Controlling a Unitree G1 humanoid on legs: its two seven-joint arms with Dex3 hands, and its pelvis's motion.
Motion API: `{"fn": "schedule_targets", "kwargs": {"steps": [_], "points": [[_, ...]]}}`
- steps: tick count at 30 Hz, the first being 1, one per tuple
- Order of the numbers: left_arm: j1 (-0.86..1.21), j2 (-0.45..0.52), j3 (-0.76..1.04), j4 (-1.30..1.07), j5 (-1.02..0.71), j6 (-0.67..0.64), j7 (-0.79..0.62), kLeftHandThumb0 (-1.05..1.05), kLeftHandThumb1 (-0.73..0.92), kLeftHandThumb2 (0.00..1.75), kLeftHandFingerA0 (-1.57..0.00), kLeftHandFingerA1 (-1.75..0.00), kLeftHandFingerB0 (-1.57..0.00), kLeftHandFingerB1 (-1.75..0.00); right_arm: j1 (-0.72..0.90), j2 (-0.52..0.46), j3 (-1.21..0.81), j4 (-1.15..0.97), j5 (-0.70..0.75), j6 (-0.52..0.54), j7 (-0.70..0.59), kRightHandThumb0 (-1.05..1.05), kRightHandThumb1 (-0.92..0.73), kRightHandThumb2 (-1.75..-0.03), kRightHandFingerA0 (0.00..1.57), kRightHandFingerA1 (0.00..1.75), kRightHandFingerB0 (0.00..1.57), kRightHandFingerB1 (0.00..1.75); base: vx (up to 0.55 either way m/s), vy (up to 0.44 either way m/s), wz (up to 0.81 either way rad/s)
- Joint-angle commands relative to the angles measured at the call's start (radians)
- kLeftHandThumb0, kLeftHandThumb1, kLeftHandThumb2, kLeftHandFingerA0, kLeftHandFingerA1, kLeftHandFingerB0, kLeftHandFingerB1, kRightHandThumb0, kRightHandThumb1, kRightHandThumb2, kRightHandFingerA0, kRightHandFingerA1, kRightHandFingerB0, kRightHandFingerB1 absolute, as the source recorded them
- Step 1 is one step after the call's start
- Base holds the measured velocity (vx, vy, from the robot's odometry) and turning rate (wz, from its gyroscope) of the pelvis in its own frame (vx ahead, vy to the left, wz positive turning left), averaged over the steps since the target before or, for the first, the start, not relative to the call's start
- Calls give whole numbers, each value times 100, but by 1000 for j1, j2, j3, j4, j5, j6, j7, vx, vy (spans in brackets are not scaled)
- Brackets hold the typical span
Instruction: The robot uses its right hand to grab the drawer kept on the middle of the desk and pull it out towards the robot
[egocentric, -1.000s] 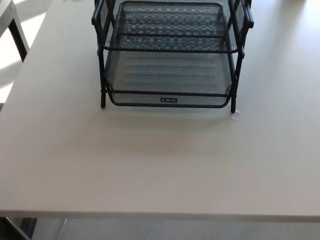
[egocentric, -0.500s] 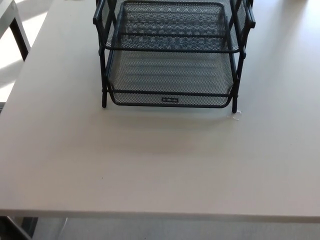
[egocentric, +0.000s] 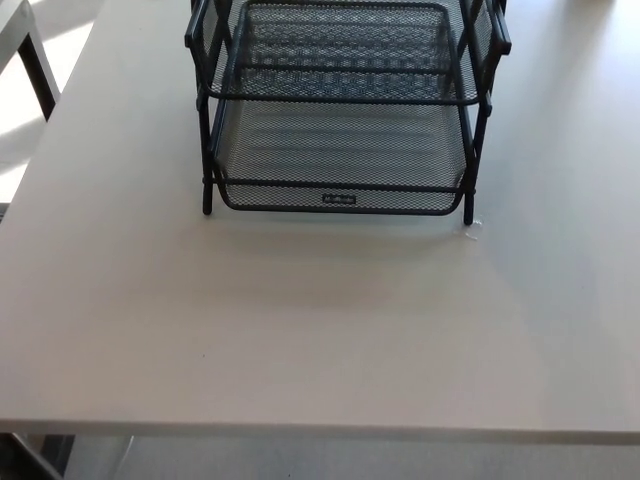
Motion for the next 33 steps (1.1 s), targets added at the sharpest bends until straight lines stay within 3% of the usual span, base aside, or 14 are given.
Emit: {"fn": "schedule_targets", "kwargs": {"steps": [1,2,6,7,10,11,12,20,21,25,26,27,32,33], "points": [[8,4,16,-6,10,-10,-13,-29,59,58,-77,-81,-76,-55,-169,20,159,-71,-88,-35,152,-84,-56,-95,18,56,6,42,0,0,0],[8,6,16,-9,12,-2,-16,-30,59,58,-77,-80,-75,-53,-201,32,191,-96,-90,-6,195,-82,-71,-62,18,50,11,32,0,0,0],[5,4,16,3,7,-14,-14,-28,58,57,-78,-80,-77,-54,-304,87,284,-118,-93,-8,250,-79,-52,-89,19,51,8,41,0,0,0],[3,5,15,7,8,-18,-14,-28,58,57,-78,-81,-76,-54,-371,137,345,-88,-120,-17,251,-83,-69,-61,22,45,15,34,0,0,0],[2,6,14,6,8,-13,-16,-30,58,58,-79,-82,-76,-54,-444,189,411,-60,-159,-19,252,-85,-71,-62,21,49,14,35,0,0,0],[2,5,14,4,7,-11,-17,-31,58,57,-79,-83,-76,-55,-471,210,436,-50,-175,-19,254,-84,-56,-95,17,55,4,43,0,0,0],[2,4,16,4,4,-13,-17,-31,58,57,-79,-83,-76,-55,-487,224,451,-45,-181,-17,259,-84,-56,-95,17,55,4,43,0,0,0],[-9,3,9,0,11,-3,-22,-30,58,58,-78,-80,-76,-54,-603,376,584,28,-249,-55,283,-84,-54,-92,16,55,12,45,1,0,1],[-10,1,9,3,9,-9,-21,-30,58,58,-79,-81,-77,-54,-609,399,596,33,-258,-54,284,-85,-68,-61,20,50,17,35,0,0,0],[-13,-2,13,-4,7,0,-21,-29,58,57,-79,-82,-77,-54,-632,481,641,91,-284,-92,251,-84,-53,-93,18,56,11,45,0,0,0],[-14,-3,11,-6,9,-2,-20,-29,58,57,-79,-82,-77,-54,-636,489,647,96,-293,-93,252,-86,-68,-61,22,52,17,35,0,0,0],[-15,-5,10,-7,9,1,-20,-29,58,57,-79,-82,-77,-54,-646,507,657,105,-296,-86,277,-85,-53,-94,16,56,7,45,0,0,0],[-17,0,8,-7,21,-1,-19,-31,59,57,-77,-83,-76,-55,-683,568,703,195,-326,-107,277,-88,-53,-96,16,58,8,44,0,0,0],[-23,3,9,-6,22,0,-19,-31,59,57,-77,-84,-77,-55,-695,576,710,211,-335,-110,279,-90,-70,-62,17,56,10,36,0,0,0]]}}
